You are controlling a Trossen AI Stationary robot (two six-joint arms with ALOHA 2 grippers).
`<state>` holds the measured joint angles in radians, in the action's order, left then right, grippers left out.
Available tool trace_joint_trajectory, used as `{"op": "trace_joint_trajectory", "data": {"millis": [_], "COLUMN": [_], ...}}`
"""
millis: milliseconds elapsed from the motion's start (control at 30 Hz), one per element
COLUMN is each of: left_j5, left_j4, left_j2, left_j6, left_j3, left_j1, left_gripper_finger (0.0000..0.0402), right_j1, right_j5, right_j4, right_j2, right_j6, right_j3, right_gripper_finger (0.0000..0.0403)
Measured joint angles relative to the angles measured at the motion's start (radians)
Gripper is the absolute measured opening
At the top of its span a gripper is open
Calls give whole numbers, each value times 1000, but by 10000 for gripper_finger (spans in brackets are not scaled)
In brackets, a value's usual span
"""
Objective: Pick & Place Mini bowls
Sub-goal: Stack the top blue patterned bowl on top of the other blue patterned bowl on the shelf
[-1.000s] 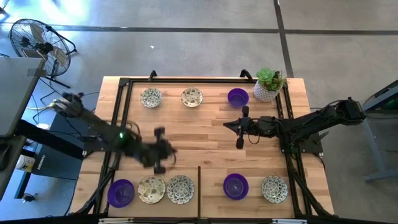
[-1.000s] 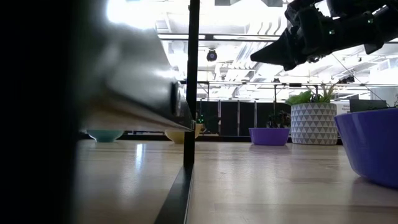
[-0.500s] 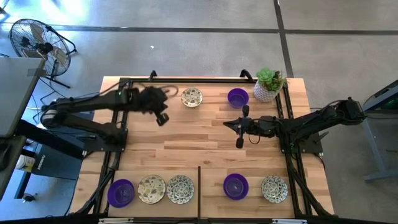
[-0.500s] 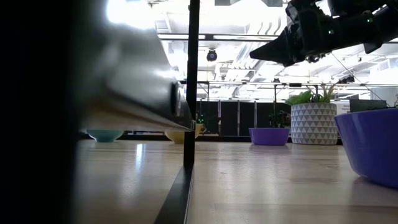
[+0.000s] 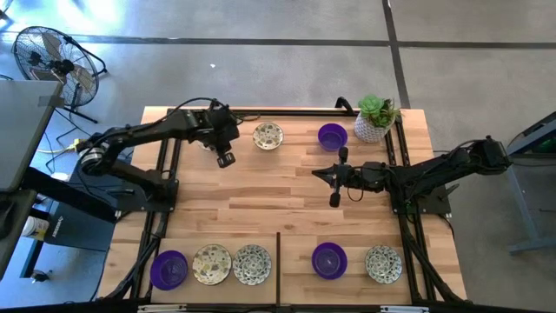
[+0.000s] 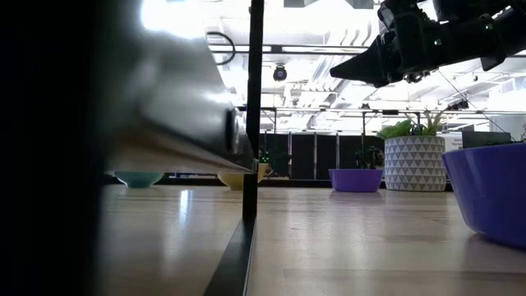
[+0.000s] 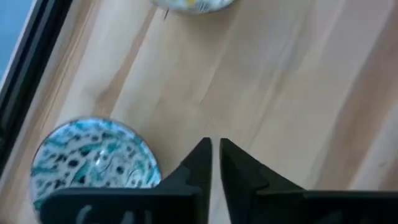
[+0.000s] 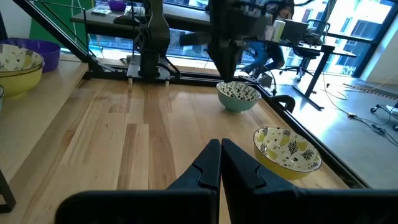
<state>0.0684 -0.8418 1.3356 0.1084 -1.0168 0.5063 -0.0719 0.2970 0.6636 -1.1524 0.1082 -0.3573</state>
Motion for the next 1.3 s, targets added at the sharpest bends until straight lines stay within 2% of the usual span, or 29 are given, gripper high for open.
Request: {"op": "trace_joint_trajectory", "data": {"millis": [200, 367, 533, 733, 900, 1233, 1300], "left_j5": [44, 47, 152, 158, 144, 153, 148], "left_j4": [-78, 22, 96, 191, 224, 236, 222], "left_j2": [61, 61, 60, 60, 61, 93, 85], "left_j6": [3, 16, 27, 46, 69, 89, 83], "left_j3": [1, 71, 154, 209, 232, 261, 256], "left_j1": [12, 58, 108, 125, 125, 127, 127], "left_gripper_finger": [114, 175, 198, 199, 175, 22, 11], "right_j1": [0, -1, -1, -1, -1, -1, -1], "right_j5": [-5, -14, -14, -13, -11, -11, -11], "right_j4": [-3, -11, -17, -17, -16, -16, -16], "right_j2": [0, 0, 0, 0, 0, 0, 0], "right_j6": [-23, -36, -46, -44, -39, -37, -36], "right_j3": [0, 0, 0, 0, 0, 0, 0], "right_gripper_finger": [0, 0, 0, 0, 0, 0, 0]}}
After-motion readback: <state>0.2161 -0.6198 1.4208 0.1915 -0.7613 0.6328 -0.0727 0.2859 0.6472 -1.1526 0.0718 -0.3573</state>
